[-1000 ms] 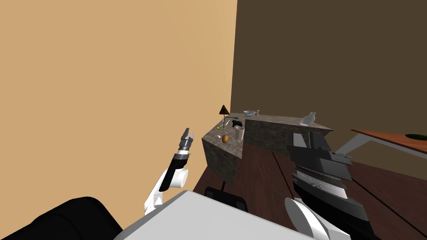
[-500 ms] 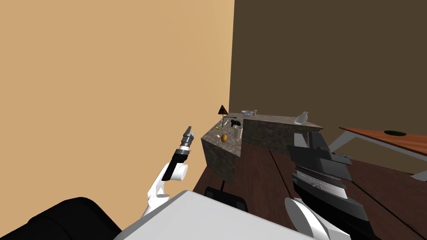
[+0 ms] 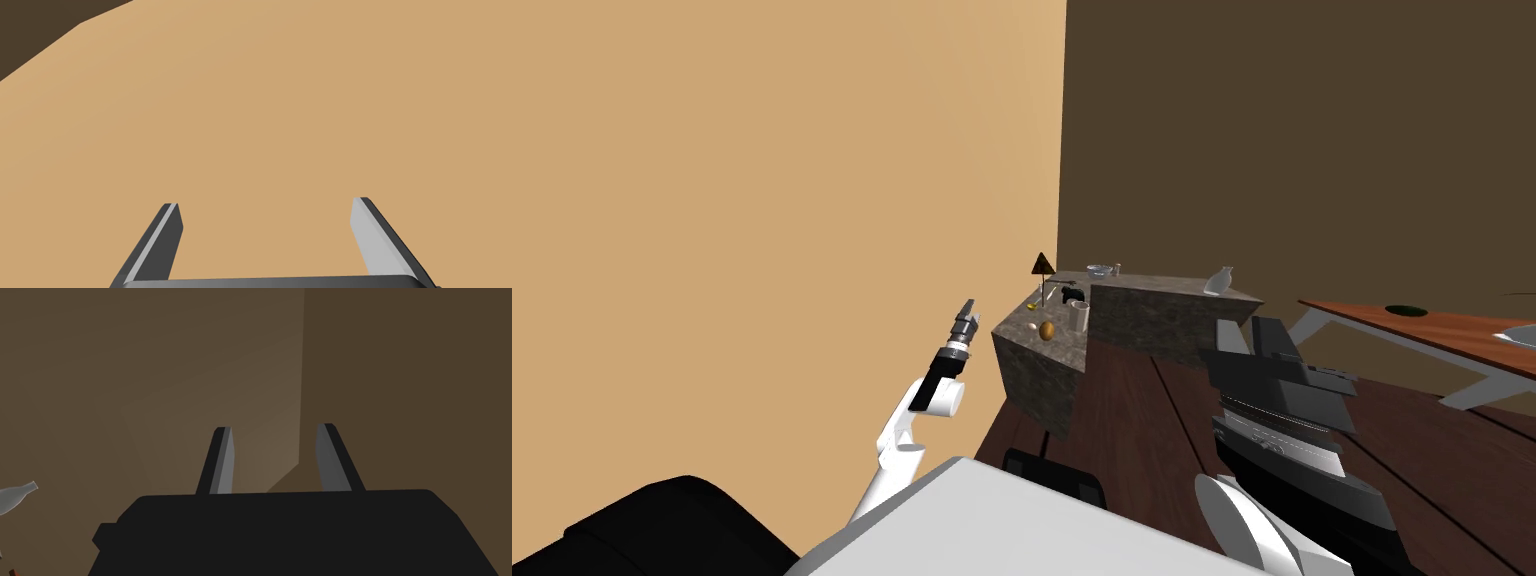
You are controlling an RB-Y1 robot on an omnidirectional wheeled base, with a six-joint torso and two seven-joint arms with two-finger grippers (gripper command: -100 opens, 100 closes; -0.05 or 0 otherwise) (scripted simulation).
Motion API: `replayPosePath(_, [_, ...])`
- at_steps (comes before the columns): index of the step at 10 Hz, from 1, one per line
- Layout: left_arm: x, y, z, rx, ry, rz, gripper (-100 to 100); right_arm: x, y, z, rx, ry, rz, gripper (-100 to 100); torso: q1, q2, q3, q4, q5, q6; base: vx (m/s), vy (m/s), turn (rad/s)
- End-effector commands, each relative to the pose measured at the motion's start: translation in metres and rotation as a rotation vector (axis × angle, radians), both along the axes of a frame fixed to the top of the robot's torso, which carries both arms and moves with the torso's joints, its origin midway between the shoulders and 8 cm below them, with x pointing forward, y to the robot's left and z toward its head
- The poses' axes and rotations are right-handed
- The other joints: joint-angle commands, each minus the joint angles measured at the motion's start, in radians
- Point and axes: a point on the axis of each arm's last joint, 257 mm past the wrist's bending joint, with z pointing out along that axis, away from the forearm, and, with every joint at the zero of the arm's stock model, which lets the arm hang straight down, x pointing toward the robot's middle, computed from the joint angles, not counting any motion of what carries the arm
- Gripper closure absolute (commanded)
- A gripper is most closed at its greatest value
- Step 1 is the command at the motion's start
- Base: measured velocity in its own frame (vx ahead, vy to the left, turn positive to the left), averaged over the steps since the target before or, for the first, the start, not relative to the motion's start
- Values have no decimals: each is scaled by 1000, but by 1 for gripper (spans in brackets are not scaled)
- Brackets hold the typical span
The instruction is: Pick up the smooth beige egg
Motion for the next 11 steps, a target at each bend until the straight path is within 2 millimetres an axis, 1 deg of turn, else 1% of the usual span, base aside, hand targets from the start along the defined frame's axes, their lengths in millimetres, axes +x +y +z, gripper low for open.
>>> replayPosePath(1, [11, 4, 0, -10, 22, 7, -100, 0, 0, 0, 0, 0, 0, 0, 0, 0, 0, 0, 0, 0, -14, 8, -72])
replayPosePath(2, [13, 5, -5, -14, 43, 12, -100, 0, 0, 0, 0, 0, 0, 0, 0, 0, 0, 0, 0, 0, -11, 9, -47])
replayPosePath(3, [21, 8, -3, -23, 51, 15, -100, 0, 0, 0, 0, 0, 0, 0, 0, 0, 0, 0, 0, 0, -14, 13, -92])
replayPosePath(4, [23, 9, -9, -28, 76, 21, -100, 0, 0, 0, 0, 0, 0, 0, 0, 0, 0, 0, 0, 0, -10, 14, -48])
replayPosePath(5, [32, 11, -8, -40, 87, 24, -100, 0, 0, 0, 0, 0, 0, 0, 0, 0, 0, 0, 0, 0, -7, 12, -103])
replayPosePath(6, [33, 13, -14, -44, 111, 30, -100, 0, 0, 0, 0, 0, 0, 0, 0, 0, 0, 0, 0, 0, -5, 14, -42])
replayPosePath(7, [42, 14, -12, -57, 119, 31, -100, 0, 0, 0, 0, 0, 0, 0, 0, -1, 0, 0, 0, 0, -5, 15, -84])
replayPosePath(8, [44, 16, -19, -62, 148, 38, -100, 0, 0, 0, 0, 0, 0, 0, 0, -1, 0, 0, 0, 0, -4, 15, -54])
replayPosePath(9, [52, 16, -18, -77, 158, 39, -100, 0, 0, 0, 0, 0, 0, 0, 0, -1, 0, 0, 0, 0, -2, 15, -105])
replayPosePath(10, [54, 18, -25, -82, 187, 46, -100, 0, 0, 0, 0, 0, 0, 0, 0, -1, 0, 0, 0, 0, 0, 18, -51])
replayPosePath(11, [62, 18, -24, -97, 196, 44, -100, 0, 0, 0, 0, 0, 0, 0, 0, -1, -1, 0, 0, 0, 2, 21, -100])
